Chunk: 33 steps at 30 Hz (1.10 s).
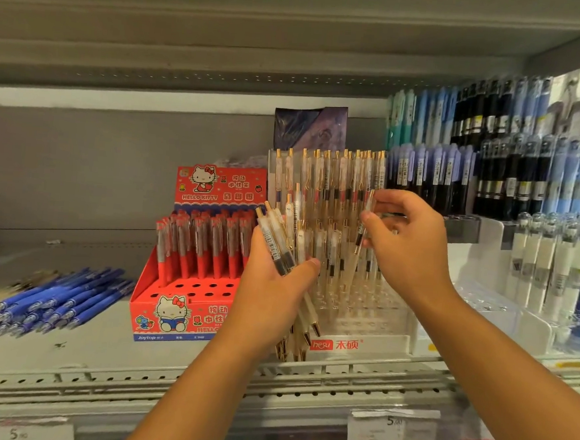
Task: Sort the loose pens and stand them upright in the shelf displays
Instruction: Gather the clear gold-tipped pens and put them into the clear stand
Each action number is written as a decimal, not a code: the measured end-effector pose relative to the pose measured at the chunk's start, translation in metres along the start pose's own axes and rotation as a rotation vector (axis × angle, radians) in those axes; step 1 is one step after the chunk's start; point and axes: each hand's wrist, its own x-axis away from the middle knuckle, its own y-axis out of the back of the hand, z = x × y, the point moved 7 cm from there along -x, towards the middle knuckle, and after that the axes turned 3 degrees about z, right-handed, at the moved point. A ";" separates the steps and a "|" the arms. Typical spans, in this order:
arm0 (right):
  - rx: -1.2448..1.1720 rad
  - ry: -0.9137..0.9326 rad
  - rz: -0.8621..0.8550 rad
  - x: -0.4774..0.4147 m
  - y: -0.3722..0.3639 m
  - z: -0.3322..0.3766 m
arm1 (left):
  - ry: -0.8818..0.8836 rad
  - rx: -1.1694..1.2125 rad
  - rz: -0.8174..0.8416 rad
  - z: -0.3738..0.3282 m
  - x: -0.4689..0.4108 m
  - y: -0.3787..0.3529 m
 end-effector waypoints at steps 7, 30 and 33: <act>0.104 -0.003 0.106 0.003 -0.014 -0.005 | -0.005 0.001 0.004 0.004 -0.001 -0.001; 0.360 0.009 0.216 0.016 -0.018 -0.004 | -0.011 0.031 0.040 0.001 0.002 -0.002; 0.373 0.024 0.155 0.018 -0.013 0.006 | -0.012 0.035 0.052 0.001 0.001 -0.003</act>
